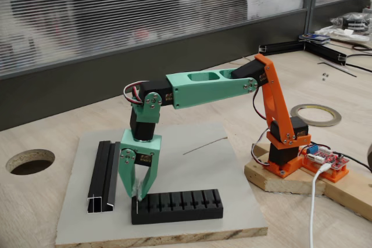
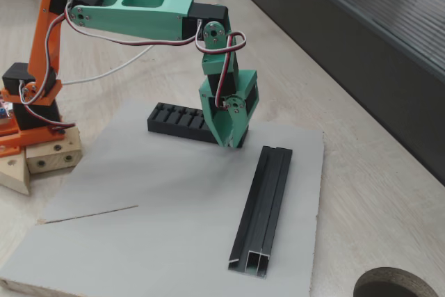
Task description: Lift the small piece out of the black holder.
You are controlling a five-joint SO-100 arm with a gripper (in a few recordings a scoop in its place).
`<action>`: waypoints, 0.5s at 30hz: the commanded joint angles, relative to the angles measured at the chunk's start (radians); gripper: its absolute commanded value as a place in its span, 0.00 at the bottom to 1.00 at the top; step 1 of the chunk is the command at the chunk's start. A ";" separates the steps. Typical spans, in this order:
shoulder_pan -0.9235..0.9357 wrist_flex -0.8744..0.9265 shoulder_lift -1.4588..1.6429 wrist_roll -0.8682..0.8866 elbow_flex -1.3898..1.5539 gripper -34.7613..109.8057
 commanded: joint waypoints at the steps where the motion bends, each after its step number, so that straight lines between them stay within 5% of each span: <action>1: -0.014 -0.009 0.032 0.005 -0.026 0.26; 15: 0.046 -0.008 0.087 0.003 -0.025 0.26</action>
